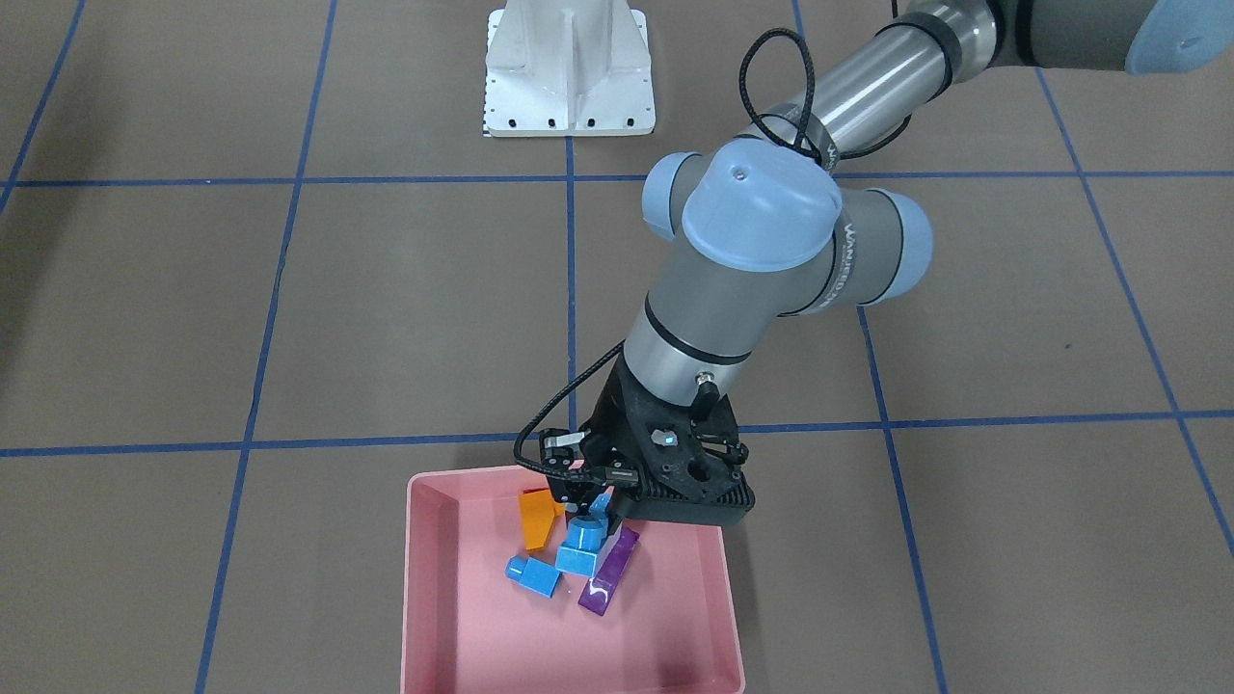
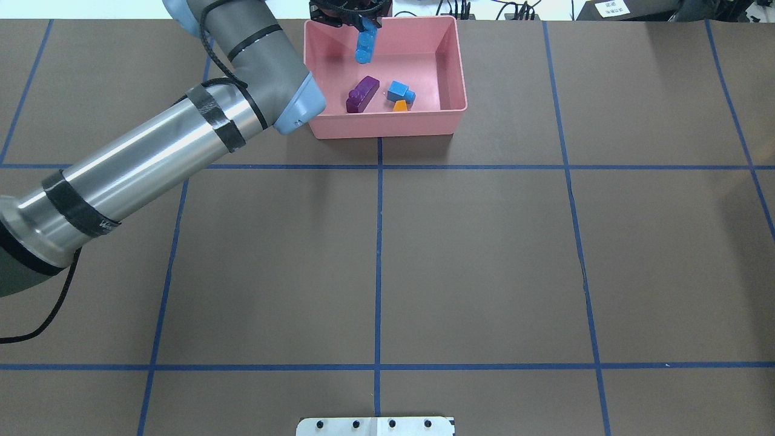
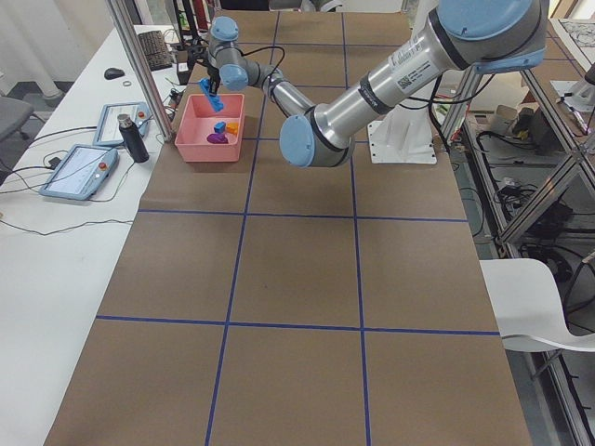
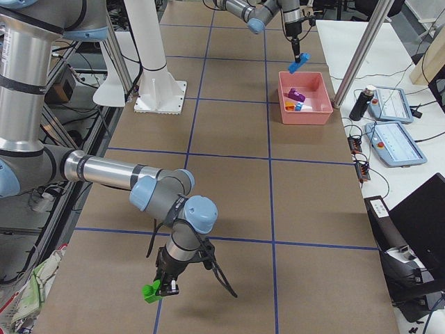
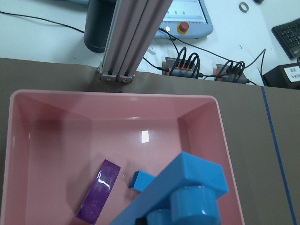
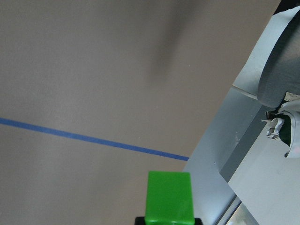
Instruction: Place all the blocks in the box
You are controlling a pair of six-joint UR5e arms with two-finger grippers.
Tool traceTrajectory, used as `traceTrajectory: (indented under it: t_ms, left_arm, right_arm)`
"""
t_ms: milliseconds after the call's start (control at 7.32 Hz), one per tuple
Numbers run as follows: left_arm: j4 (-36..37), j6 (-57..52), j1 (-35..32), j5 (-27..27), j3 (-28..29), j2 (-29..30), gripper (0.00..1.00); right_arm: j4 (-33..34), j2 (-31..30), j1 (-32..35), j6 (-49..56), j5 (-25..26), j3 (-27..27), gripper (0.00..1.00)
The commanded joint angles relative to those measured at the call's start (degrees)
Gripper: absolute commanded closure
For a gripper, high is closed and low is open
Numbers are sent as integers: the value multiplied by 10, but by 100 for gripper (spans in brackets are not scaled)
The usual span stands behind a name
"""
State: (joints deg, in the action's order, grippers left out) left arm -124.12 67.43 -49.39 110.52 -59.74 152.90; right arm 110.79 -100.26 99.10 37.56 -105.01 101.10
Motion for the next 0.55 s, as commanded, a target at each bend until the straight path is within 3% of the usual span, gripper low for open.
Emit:
traceTrajectory:
  t_ms: [0, 137, 273, 410]
  left_arm:
    - [-25, 4, 15, -25, 22, 1, 0]
    - [-26, 3, 15, -25, 21, -5, 0]
    - [-27, -1, 7, -23, 10, -14, 0]
    - [-23, -4, -3, -21, -32, -59, 0]
  right_arm:
    - [-20, 46, 0, -34, -52, 1, 100]
    - [-66, 53, -1, -82, -109, -4, 100]
    - [-80, 65, -6, -93, -128, 2, 100]
    - [-83, 98, -10, -93, -145, 4, 100]
